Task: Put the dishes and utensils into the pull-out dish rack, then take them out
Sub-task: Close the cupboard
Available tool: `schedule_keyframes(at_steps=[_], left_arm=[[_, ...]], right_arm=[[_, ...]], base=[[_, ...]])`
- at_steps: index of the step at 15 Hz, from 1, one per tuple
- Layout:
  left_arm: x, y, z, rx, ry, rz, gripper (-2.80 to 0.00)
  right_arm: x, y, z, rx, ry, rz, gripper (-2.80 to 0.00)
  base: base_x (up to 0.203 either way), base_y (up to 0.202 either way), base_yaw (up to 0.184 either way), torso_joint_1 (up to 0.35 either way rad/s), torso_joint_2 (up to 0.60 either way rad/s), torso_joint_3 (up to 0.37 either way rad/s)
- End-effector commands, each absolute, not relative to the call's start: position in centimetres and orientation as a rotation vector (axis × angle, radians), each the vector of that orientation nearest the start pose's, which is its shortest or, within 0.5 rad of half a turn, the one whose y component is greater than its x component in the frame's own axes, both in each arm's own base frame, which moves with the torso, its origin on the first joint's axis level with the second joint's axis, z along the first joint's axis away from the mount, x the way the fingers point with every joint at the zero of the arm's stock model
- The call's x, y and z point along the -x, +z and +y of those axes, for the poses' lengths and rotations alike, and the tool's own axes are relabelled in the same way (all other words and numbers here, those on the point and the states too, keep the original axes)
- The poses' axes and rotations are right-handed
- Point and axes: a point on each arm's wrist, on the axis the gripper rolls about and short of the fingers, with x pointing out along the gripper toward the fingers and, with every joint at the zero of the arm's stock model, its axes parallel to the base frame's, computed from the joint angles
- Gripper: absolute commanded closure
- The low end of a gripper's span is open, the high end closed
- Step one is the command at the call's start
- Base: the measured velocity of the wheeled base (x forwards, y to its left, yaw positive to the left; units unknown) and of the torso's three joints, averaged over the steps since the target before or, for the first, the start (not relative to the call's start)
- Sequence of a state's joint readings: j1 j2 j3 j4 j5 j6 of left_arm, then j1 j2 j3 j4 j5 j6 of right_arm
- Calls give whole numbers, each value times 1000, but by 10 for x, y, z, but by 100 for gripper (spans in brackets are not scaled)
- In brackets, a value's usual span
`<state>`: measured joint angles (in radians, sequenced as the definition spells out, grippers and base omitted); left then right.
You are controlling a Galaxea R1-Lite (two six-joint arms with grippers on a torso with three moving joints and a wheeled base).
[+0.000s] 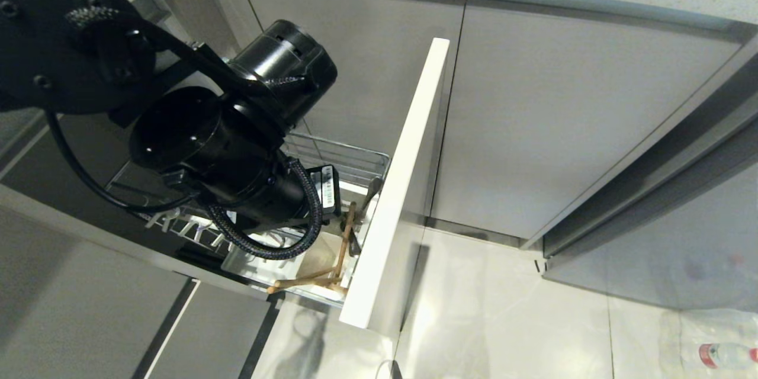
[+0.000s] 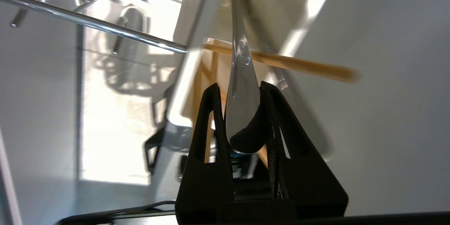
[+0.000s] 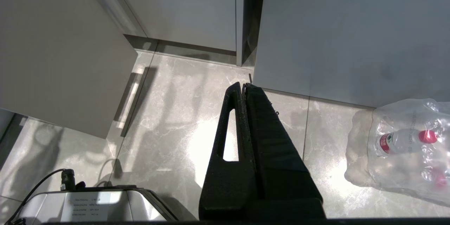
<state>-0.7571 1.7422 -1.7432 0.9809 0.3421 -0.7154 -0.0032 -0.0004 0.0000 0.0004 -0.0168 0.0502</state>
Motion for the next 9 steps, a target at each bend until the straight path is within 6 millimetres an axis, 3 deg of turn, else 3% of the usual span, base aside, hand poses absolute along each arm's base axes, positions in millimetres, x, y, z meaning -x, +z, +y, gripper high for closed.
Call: schedule_keyframes(at_steps=[1,9], left_arm=[[-205,293,-188,164,-72,897,0],[-194,307,-180,192,-85,851,0]], right_arm=[[23,75,0,-51,-20,1,0],[23,75,0,-51,-20,1,0]], base=[[0,0,0,0,0,0],[0,0,0,0,0,0]])
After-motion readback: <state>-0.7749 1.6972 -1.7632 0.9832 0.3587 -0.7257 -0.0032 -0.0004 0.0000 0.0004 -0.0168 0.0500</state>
